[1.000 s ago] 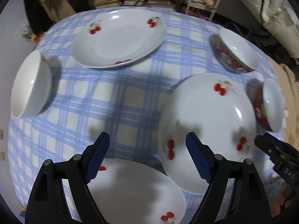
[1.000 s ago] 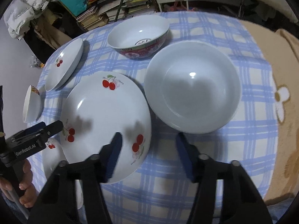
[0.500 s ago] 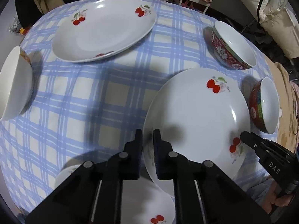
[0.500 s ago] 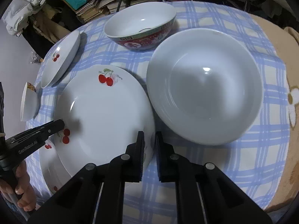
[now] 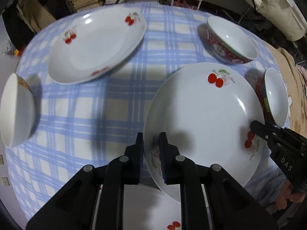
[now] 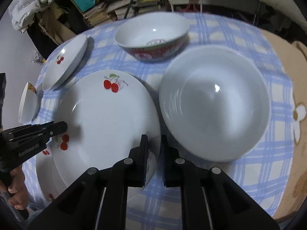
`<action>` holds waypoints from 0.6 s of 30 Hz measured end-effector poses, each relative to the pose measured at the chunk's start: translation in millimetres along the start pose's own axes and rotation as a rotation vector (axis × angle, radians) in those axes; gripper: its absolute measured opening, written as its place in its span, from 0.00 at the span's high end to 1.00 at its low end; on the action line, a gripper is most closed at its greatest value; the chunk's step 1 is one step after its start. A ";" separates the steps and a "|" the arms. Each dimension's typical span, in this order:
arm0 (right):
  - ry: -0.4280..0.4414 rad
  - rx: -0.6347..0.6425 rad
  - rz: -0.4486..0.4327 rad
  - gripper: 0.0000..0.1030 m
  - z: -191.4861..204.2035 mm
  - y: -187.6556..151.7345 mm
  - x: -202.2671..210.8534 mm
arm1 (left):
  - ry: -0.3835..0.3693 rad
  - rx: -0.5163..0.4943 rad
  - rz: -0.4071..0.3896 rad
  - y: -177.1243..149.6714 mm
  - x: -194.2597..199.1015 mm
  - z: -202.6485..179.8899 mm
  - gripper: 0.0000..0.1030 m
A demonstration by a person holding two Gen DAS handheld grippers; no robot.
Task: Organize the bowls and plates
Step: 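Lift and carry the second cherry plate with both grippers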
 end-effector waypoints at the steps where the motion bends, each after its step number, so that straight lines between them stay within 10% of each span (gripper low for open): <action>1: 0.009 -0.007 -0.002 0.87 -0.6 0.3 1.1 | -0.001 0.001 -0.010 0.9 3.3 1.4 0.85; 18: 0.126 0.072 -0.011 0.87 45.6 -20.6 21.8 | 0.044 0.036 -0.047 -34.9 55.8 41.8 0.85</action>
Point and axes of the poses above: each gripper's, at about its wrist camera, not at the fingertips, and x roughly against the way its jaws point, z to its left, y to its top, the point moved 3 cm from there along -x, roughly the way its jaws point, and after that the axes turned 6 degrees about -x, right-handed, at the moved point
